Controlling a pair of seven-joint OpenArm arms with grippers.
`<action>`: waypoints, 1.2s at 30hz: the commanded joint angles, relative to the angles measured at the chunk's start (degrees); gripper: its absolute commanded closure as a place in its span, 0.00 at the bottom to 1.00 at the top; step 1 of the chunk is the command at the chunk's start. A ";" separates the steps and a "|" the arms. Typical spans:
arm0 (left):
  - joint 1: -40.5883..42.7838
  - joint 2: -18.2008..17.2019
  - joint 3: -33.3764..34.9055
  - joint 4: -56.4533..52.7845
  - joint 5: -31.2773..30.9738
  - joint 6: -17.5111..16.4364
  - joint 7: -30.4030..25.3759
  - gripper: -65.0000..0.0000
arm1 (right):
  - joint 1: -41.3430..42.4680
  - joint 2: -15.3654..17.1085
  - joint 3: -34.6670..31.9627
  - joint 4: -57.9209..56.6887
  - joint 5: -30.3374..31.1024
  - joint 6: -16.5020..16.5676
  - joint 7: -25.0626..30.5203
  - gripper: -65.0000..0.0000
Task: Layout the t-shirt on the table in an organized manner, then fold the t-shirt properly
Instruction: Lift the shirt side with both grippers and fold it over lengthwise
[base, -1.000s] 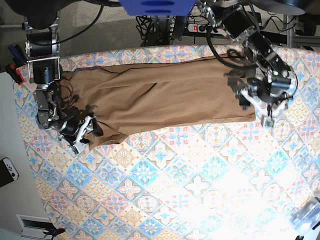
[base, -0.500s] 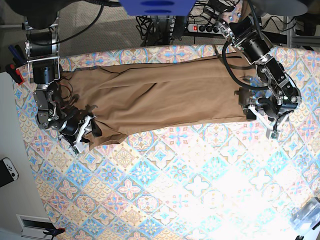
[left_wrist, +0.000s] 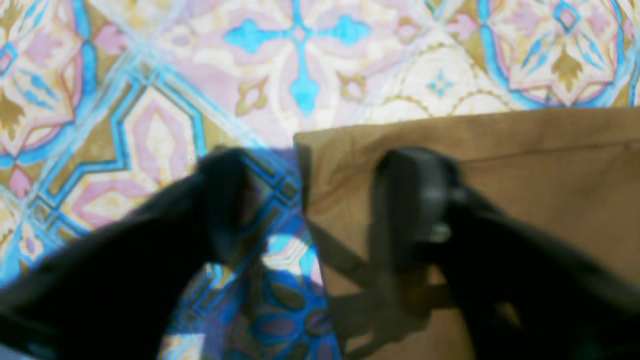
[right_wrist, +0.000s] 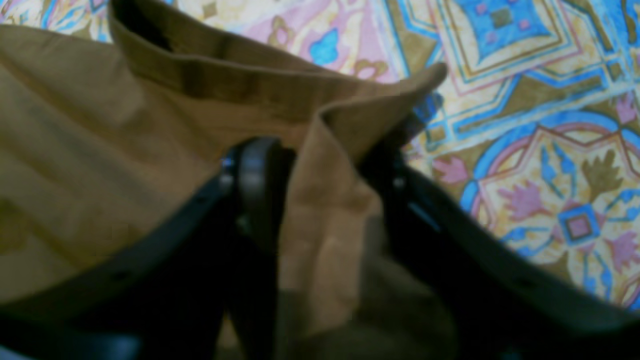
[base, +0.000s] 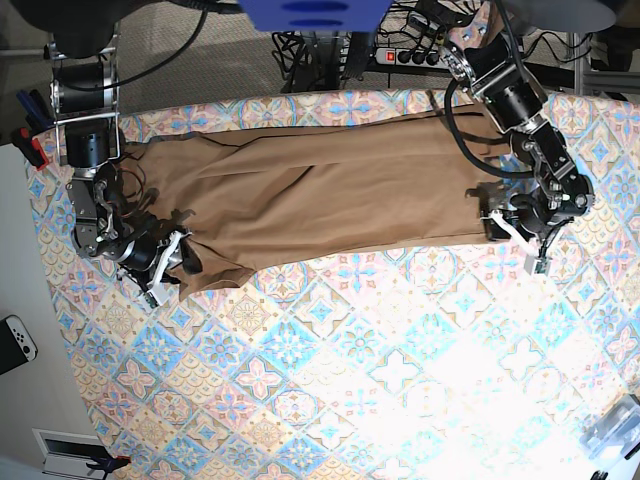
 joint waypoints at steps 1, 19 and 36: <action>-0.50 -0.11 0.18 0.28 -0.66 -0.32 0.88 0.63 | 0.94 0.81 -0.10 0.43 -0.44 0.64 -1.12 0.73; 0.29 1.74 -0.08 7.66 -1.19 -0.32 2.99 1.00 | 1.73 0.99 0.25 4.48 -0.44 0.64 -2.35 1.00; 6.44 4.82 0.18 24.19 -1.10 -0.32 9.49 1.00 | -3.72 0.72 10.53 25.84 -0.35 0.56 -12.63 1.00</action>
